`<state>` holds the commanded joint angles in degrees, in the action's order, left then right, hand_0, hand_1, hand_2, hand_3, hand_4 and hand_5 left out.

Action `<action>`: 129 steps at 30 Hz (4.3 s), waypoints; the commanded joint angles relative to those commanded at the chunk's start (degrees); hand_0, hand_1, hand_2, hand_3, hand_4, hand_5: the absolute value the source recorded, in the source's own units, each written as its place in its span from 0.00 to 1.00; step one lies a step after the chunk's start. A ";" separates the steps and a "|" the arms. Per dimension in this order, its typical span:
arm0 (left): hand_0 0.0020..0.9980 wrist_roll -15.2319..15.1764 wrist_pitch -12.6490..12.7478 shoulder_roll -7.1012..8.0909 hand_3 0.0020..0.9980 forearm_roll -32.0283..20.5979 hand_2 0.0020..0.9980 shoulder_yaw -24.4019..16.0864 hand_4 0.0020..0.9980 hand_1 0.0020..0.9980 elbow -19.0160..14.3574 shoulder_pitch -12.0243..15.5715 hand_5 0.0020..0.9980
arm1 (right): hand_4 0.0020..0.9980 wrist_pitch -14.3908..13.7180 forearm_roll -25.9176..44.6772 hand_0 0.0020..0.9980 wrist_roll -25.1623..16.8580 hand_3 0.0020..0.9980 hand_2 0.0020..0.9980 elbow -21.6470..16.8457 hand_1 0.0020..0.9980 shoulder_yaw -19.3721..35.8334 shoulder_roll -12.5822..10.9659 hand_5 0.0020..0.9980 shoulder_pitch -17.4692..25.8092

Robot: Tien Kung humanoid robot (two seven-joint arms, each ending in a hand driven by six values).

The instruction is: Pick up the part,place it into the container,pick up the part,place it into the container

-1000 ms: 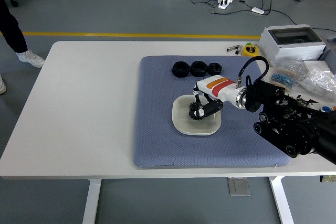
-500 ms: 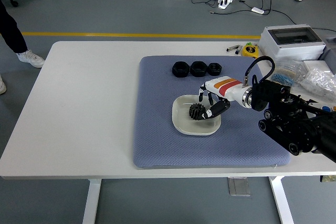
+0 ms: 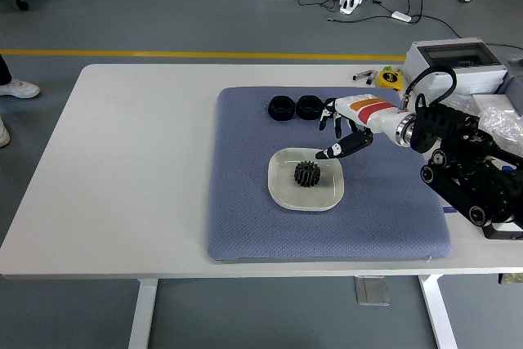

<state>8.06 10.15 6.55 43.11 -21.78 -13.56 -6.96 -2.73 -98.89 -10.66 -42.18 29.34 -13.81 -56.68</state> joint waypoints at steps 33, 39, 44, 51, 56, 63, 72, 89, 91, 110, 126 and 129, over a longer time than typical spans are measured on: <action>0.71 -0.46 0.11 -0.46 0.66 1.16 0.76 -0.51 0.69 0.73 0.36 -1.35 0.66 | 1.00 -7.83 69.59 1.00 -6.12 1.00 0.93 -27.78 0.93 30.49 -9.10 0.98 27.25; 0.71 -0.53 0.28 -0.60 0.66 1.08 0.76 -0.36 0.69 0.72 0.45 -1.31 0.66 | 1.00 -2.94 63.87 1.00 -2.73 1.00 0.94 -32.76 0.95 32.83 -10.54 1.00 32.41; 0.71 -0.41 0.16 -0.69 0.66 1.75 0.75 -1.01 0.69 0.72 0.59 -1.28 0.66 | 1.00 -0.35 58.09 1.00 -0.31 1.00 0.94 -36.12 0.96 36.12 -9.31 1.00 37.59; 0.71 -0.15 -0.06 -0.95 0.66 3.11 0.75 -1.86 0.69 0.72 0.66 -1.24 0.66 | 1.00 -1.44 55.00 1.00 0.61 0.99 0.94 -38.32 0.96 39.63 -4.34 1.00 44.21; 0.71 -0.47 0.14 -1.04 0.66 2.37 0.75 -1.32 0.68 0.72 0.71 -1.41 0.66 | 1.00 -2.71 53.33 1.00 2.25 0.96 0.93 -39.34 0.94 39.83 -3.63 1.00 48.51; 0.71 -0.75 0.24 -0.96 0.65 1.81 0.75 -0.80 0.68 0.72 0.70 -1.52 0.66 | 1.00 -7.91 49.94 0.75 2.31 0.80 0.80 -38.97 0.76 41.16 -3.63 1.00 52.28; 0.71 -0.36 0.14 -1.04 0.65 3.50 0.75 -1.59 0.68 0.71 0.65 -1.31 0.67 | 0.99 -9.72 48.33 0.35 0.69 0.55 0.62 -39.86 0.54 39.41 -5.47 0.87 49.67; 0.71 -0.10 -0.18 -0.75 0.65 3.84 0.75 -1.91 0.68 0.71 0.56 -0.94 0.67 | 0.98 -4.37 43.79 0.36 4.79 0.54 0.61 -38.46 0.54 31.42 -5.29 0.87 43.77; 0.71 -0.06 -0.19 -0.76 0.65 3.79 0.75 -1.90 0.68 0.71 0.54 -0.85 0.67 | 0.98 -4.39 43.63 0.34 5.23 0.49 0.56 -38.14 0.53 30.76 -4.96 0.87 43.26; 0.71 0.11 -0.57 -0.37 0.66 3.85 0.75 -1.93 0.68 0.71 0.36 -0.43 0.67 | 0.99 -5.47 47.35 0.40 4.53 0.47 0.50 -34.06 0.48 18.86 -0.54 0.87 35.59; 0.71 0.37 -0.76 -0.20 0.66 4.12 0.75 -2.21 0.68 0.71 0.25 -0.09 0.67 | 0.98 -6.63 51.79 0.46 2.31 0.47 0.48 -27.30 0.46 10.88 4.46 0.86 30.01; 0.71 0.40 -0.81 -0.16 0.66 4.11 0.75 -2.19 0.68 0.71 0.22 -0.04 0.67 | 0.98 -6.75 52.77 0.46 1.90 0.47 0.48 -25.95 0.46 10.15 4.65 0.86 29.97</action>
<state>8.46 9.34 6.39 47.22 -23.96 -13.34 -7.00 -9.49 -46.12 -8.76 -68.13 39.49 -9.15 -26.71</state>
